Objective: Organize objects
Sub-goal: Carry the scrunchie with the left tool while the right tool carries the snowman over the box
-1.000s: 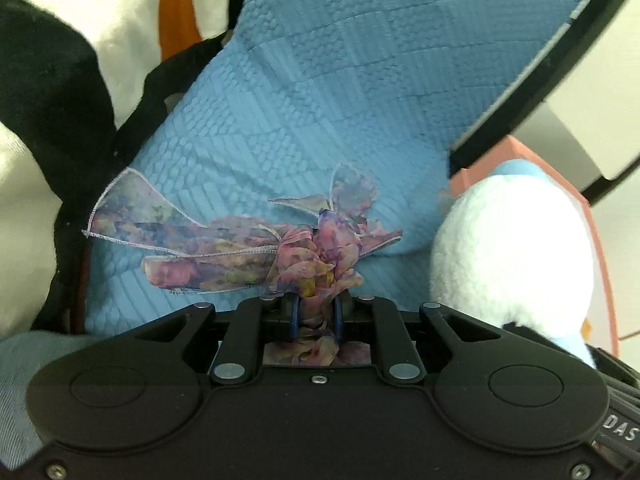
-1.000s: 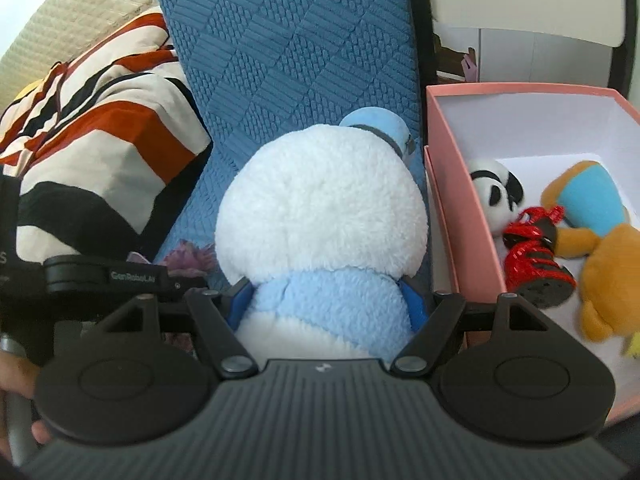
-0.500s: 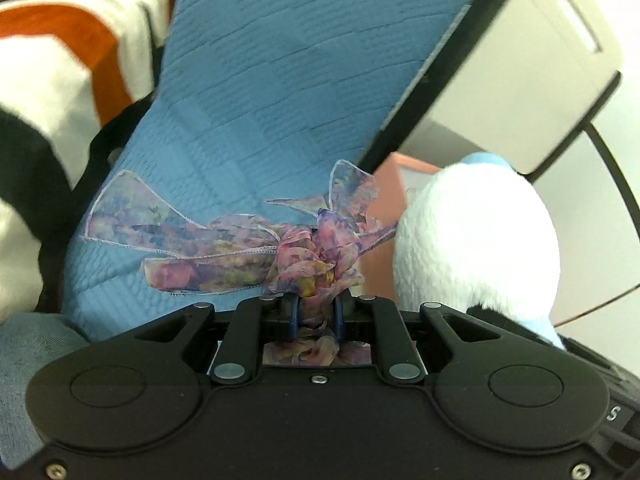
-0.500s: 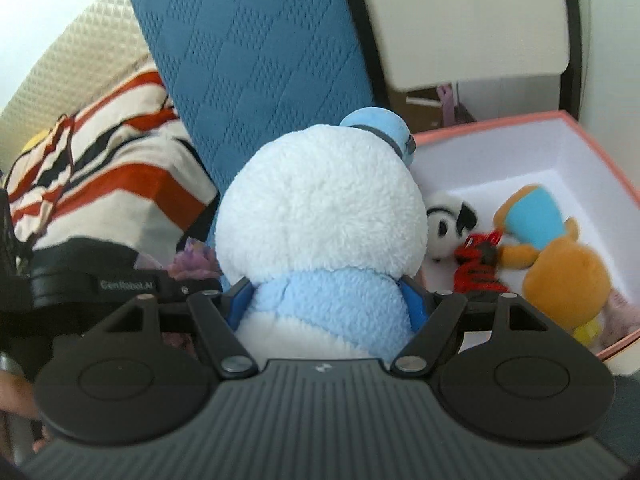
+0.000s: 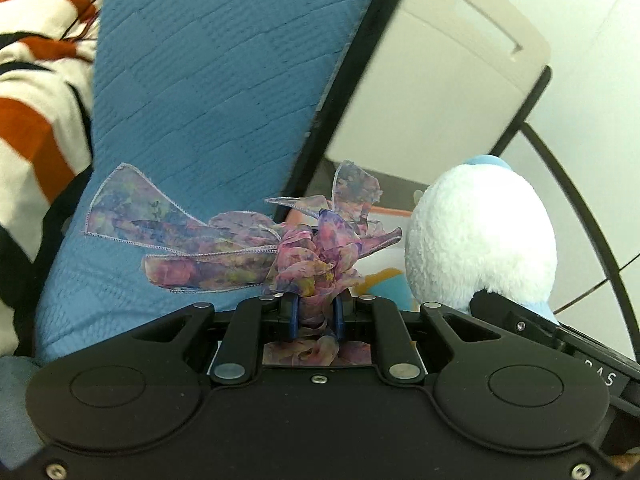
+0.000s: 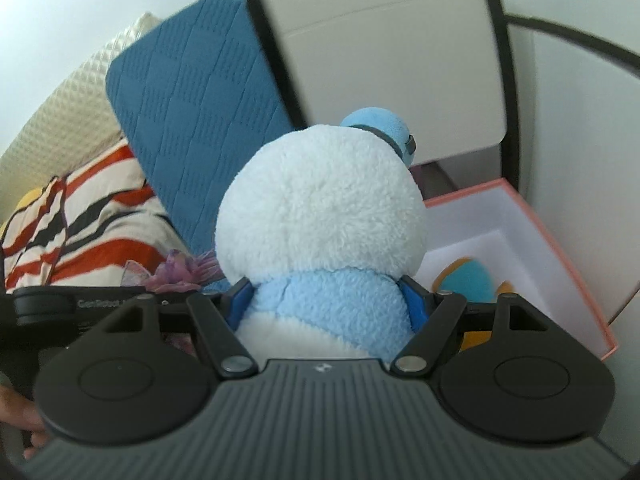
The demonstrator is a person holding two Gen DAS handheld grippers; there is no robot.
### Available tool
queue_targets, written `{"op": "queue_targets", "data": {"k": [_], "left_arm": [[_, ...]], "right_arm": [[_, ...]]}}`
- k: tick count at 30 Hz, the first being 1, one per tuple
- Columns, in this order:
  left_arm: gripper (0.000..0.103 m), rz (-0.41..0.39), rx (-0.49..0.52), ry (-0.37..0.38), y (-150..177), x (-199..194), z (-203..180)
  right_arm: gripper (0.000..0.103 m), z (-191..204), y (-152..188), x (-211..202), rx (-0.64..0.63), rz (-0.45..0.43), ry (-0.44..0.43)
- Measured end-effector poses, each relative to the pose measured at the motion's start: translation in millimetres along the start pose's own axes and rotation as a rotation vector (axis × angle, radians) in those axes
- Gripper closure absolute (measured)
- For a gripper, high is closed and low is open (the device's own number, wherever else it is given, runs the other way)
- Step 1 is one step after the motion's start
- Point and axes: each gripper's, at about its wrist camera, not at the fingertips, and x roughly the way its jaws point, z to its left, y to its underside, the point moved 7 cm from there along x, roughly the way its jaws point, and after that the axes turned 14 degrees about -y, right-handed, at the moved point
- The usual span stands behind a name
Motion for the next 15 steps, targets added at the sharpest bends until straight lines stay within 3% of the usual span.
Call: {"op": "queue_targets", "data": {"k": [7,15], "left_arm": [[0.088,0.01,0.032,0.02,4,5,-53],[0.088,0.074,0.053,0.033,27,48,-94]], "right_arm": [[0.027,-38,-14,-15,0.015,-0.022,0.032],[0.027,-93,-14,-9,0.061,-0.002,0.107]]}}
